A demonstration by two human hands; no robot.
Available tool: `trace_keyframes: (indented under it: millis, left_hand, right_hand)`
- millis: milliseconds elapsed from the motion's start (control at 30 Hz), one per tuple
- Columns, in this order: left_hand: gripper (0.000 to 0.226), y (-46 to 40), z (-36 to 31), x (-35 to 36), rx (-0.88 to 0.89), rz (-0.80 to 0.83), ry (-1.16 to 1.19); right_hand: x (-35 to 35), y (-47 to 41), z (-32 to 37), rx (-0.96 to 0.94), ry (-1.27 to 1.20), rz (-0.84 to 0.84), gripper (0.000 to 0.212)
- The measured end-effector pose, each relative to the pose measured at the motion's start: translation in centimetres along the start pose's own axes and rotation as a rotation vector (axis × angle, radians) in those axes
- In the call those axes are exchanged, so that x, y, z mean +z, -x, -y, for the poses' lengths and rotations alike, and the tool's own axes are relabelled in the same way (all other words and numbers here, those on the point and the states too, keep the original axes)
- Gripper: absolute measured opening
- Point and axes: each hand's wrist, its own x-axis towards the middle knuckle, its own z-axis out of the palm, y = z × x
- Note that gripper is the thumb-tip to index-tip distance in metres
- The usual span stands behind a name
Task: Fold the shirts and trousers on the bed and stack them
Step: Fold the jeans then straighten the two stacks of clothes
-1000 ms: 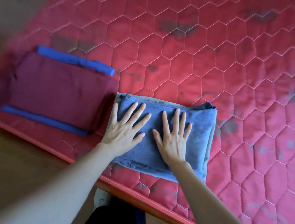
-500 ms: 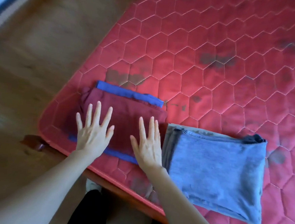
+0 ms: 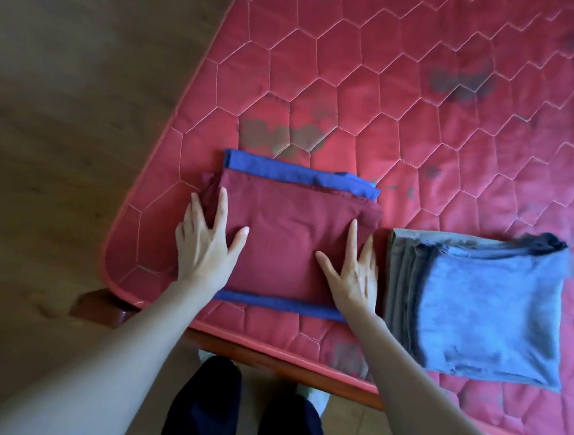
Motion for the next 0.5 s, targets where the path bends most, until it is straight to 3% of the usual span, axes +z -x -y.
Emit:
trace_keyframes:
  millis: [233,500]
  left_hand:
    - [0.076,-0.7,0.9,0.1,-0.008,0.004,0.195]
    - [0.085,-1.8,2.9,1.3,0.138,-0.055,0.128]
  right_hand:
    - [0.1,0.3,1.3,0.065,-0.046,-0.044,0.091]
    - [-1.3,0.4,1.1,0.079,-0.151,-0.012,0.094]
